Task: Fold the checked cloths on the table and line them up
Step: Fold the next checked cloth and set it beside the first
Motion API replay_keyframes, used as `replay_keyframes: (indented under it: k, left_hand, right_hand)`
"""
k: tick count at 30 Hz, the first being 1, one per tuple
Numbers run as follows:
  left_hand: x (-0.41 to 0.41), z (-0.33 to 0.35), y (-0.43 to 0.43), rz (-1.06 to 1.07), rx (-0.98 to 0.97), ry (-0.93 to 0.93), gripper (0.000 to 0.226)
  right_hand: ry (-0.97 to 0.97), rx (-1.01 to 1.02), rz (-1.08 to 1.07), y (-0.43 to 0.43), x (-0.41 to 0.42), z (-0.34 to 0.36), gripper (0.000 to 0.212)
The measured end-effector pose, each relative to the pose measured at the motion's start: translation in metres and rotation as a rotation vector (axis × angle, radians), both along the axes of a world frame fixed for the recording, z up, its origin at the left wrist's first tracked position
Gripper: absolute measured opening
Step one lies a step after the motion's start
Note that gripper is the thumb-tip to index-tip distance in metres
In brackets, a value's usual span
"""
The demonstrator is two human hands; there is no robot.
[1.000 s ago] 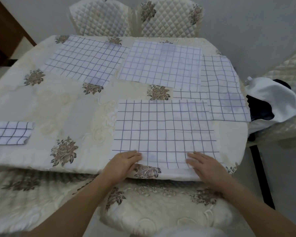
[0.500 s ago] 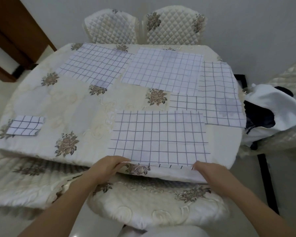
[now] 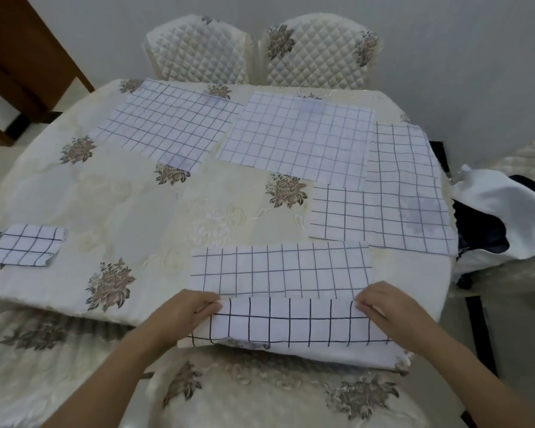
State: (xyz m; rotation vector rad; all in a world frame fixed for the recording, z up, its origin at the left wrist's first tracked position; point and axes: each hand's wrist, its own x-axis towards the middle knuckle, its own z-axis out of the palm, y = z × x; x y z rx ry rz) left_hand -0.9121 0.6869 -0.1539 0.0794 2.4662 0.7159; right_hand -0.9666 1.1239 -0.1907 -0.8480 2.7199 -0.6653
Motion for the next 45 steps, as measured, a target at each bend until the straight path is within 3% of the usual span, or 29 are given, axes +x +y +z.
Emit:
replay_keyframes:
  k: [4, 7, 14, 24, 28, 31, 35, 39, 45]
  left_hand:
    - [-0.047, -0.020, -0.013, 0.044, -0.060, 0.057, 0.027]
    - [-0.073, -0.033, -0.018, 0.011, -0.160, 0.103, 0.027]
    - [-0.102, -0.055, -0.027, 0.039, -0.216, 0.216, 0.024]
    - [-0.090, -0.079, -0.017, 0.150, -0.441, 0.608, 0.017]
    - [-0.060, -0.058, 0.018, 0.192, -0.352, 0.666, 0.028]
    - [-0.021, -0.048, 0.042, 0.033, -0.279, 0.624, 0.045]
    - [0.014, -0.056, 0.049, -0.182, -0.352, 0.511, 0.070]
    - [0.018, -0.069, 0.052, -0.216, -0.422, 0.452, 0.074]
    - [0.008, -0.083, 0.058, -0.232, -0.470, 0.421, 0.077]
  right_hand:
    - [-0.021, 0.073, -0.031, -0.023, -0.055, -0.009, 0.029]
    - [-0.092, 0.169, -0.021, -0.037, -0.084, -0.021, 0.025]
    - [-0.057, 0.285, -0.123, -0.055, -0.116, -0.035, 0.019]
    - [0.017, 0.238, -0.270, -0.067, -0.116, -0.036, 0.016]
    - [0.073, 0.189, -0.318, -0.067, -0.108, -0.039, 0.012]
    - [0.163, 0.138, -0.289, -0.065, -0.096, -0.031, 0.022]
    - [0.322, 0.103, -0.135, -0.063, -0.045, -0.019, 0.040]
    - [0.245, 0.179, 0.008, -0.069, 0.008, -0.034, 0.071]
    - [0.136, 0.286, -0.062, -0.087, 0.016, -0.057, 0.075]
